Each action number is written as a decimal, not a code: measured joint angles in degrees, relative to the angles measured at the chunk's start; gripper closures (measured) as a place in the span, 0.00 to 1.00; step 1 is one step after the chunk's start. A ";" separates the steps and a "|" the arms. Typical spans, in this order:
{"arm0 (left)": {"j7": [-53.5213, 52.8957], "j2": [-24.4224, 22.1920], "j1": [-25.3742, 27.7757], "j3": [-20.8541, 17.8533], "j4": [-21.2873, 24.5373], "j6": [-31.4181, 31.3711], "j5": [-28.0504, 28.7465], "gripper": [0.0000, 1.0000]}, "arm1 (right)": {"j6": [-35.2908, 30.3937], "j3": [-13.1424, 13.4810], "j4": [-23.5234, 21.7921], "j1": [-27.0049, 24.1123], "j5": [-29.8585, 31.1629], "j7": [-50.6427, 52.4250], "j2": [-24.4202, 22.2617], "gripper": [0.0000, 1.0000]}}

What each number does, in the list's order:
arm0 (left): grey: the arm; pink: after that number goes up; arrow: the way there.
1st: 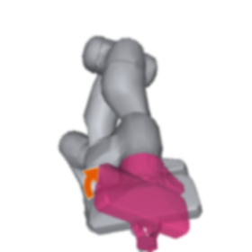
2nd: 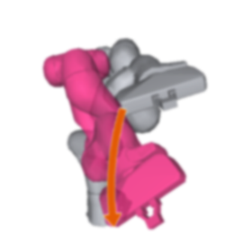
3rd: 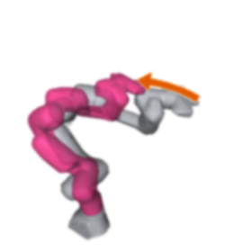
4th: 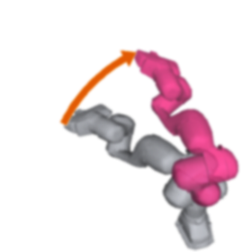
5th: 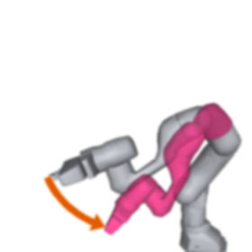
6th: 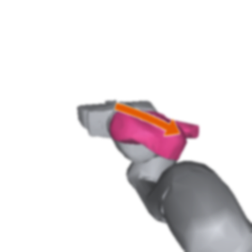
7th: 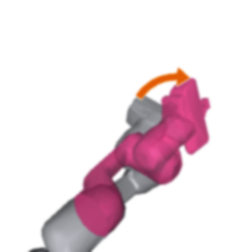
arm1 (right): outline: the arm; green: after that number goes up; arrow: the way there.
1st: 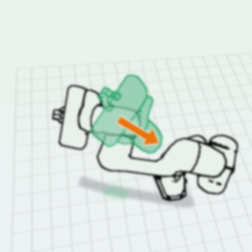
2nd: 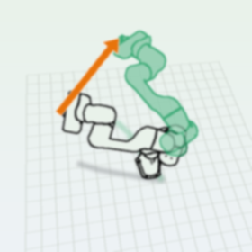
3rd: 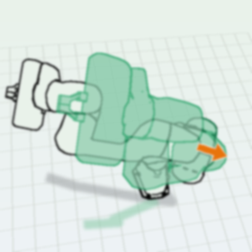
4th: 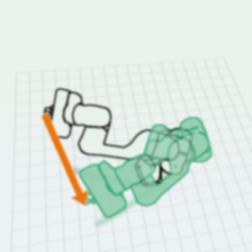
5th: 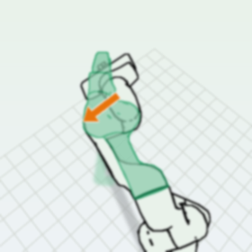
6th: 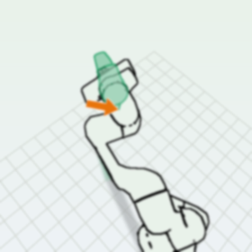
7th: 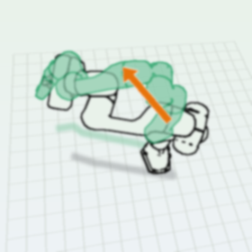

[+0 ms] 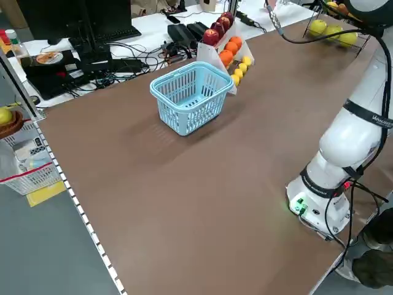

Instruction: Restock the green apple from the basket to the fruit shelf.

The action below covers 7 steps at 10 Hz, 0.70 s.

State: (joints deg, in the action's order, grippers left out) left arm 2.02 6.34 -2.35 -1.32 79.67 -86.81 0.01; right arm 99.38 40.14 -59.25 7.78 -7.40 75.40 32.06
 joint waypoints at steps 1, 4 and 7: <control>0.00 0.00 0.00 0.00 0.00 0.00 0.00 0.00 | 0.00 -0.03 0.00 0.00 0.00 0.00 0.07 0.11; 0.00 0.00 0.00 0.00 0.00 0.00 0.00 0.00 | 0.10 -0.11 -0.01 0.04 -0.01 -0.11 0.51 0.11; 0.00 0.00 0.00 0.00 0.00 -0.12 0.00 0.00 | 0.22 -0.11 -0.01 0.07 -0.02 -1.38 0.97 0.11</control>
State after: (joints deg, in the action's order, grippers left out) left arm 2.02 6.34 -2.34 -1.32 79.67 -86.93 0.01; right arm 99.60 40.03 -59.26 7.85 -7.42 74.02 33.03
